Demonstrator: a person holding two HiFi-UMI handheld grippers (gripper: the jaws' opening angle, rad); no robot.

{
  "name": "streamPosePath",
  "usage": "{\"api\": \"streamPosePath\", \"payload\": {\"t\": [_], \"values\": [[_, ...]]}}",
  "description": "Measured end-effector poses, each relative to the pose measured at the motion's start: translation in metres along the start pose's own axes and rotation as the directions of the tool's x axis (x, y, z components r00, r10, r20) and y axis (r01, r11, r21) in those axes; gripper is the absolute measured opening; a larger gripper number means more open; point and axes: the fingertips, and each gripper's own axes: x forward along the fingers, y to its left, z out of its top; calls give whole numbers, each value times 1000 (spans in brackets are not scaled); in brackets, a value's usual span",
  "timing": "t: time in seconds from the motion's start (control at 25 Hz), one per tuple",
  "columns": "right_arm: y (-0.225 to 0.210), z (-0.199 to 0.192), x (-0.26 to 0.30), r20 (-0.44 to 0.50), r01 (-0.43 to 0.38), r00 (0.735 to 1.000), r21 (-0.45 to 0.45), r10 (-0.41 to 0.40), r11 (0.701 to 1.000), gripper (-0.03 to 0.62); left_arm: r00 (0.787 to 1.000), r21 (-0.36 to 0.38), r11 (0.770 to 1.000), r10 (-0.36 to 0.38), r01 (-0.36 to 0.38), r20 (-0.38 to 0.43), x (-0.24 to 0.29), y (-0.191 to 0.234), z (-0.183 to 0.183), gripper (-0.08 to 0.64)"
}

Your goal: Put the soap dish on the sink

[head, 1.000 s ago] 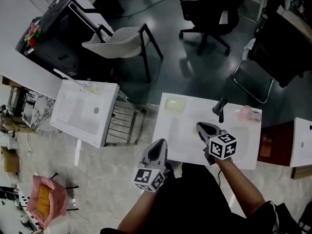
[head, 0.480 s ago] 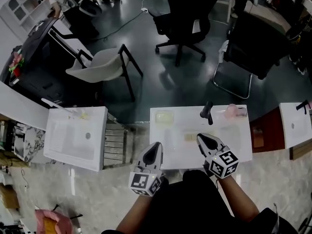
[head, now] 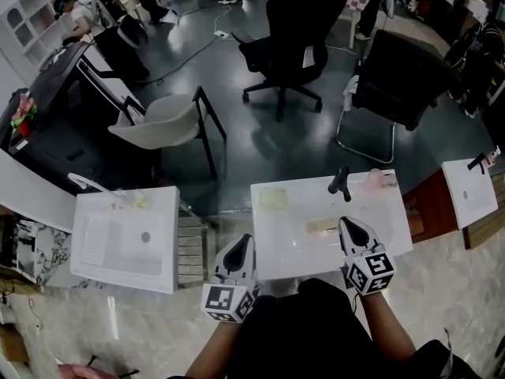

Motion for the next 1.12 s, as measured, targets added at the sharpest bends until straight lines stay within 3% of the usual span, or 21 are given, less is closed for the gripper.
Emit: {"api": "streamPosePath", "payload": {"t": [0.56,1.12], "values": [[58,-14,-4,22,43,999,8,-44,999,-2,998,7,998,-56,56,9,-35,44,-13,20],[68,-7,-3,61,115,992,-25,-114,993,-2,998,-31,998,-55,56,19,-48,64,-13,20]]}}
